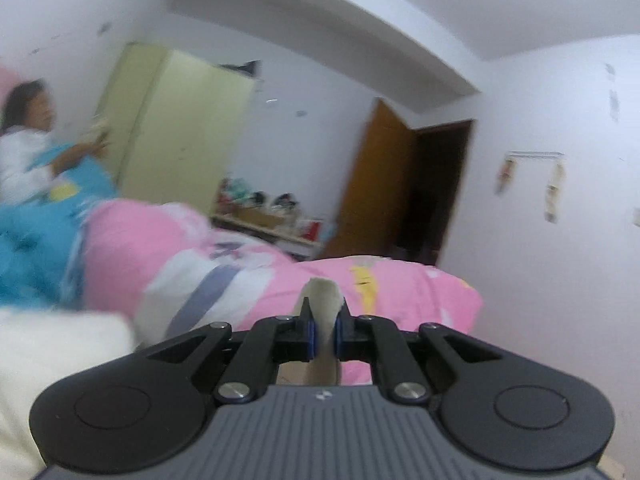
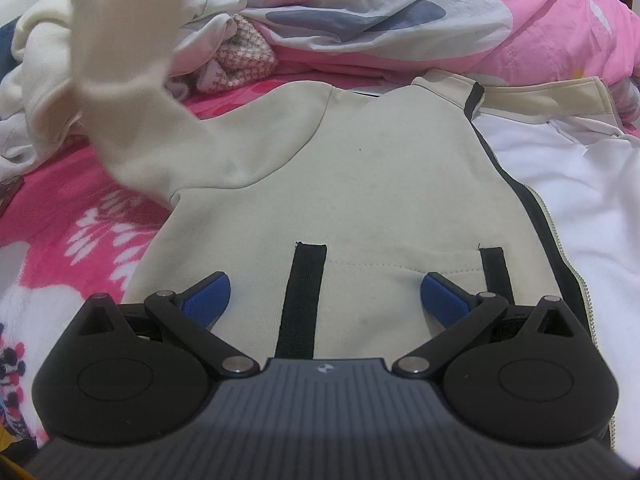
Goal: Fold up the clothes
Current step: 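Grasp the beige sleeve with the left tool and lift it up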
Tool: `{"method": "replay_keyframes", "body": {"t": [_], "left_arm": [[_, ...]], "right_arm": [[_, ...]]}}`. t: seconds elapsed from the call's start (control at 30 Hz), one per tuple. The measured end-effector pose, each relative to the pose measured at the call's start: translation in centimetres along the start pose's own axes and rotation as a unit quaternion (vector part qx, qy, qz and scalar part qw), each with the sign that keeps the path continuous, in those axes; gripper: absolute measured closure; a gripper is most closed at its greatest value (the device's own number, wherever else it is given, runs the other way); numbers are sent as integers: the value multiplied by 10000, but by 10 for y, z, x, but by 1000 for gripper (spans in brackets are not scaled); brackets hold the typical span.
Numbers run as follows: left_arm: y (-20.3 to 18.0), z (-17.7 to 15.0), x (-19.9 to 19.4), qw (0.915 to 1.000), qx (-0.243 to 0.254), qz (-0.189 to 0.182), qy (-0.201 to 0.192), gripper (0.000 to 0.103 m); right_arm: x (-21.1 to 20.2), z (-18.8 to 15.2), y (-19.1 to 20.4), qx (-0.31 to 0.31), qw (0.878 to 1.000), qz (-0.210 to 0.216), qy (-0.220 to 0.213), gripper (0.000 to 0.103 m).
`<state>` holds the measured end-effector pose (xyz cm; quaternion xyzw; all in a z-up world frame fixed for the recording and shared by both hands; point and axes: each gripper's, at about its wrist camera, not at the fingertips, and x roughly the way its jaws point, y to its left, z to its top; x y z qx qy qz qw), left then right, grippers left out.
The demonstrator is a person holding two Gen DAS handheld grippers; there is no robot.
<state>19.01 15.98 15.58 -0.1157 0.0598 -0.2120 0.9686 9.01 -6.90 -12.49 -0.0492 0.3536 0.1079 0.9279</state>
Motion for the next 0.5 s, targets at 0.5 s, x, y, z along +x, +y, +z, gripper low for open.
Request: {"method": "replay_keyframes", "body": {"t": [0.5], "left_arm": [[211,-103,-124,9609,-1061,2460,701,92]], "right_arm": [[0,1,0,31,10000,-13,-17,1]]}}
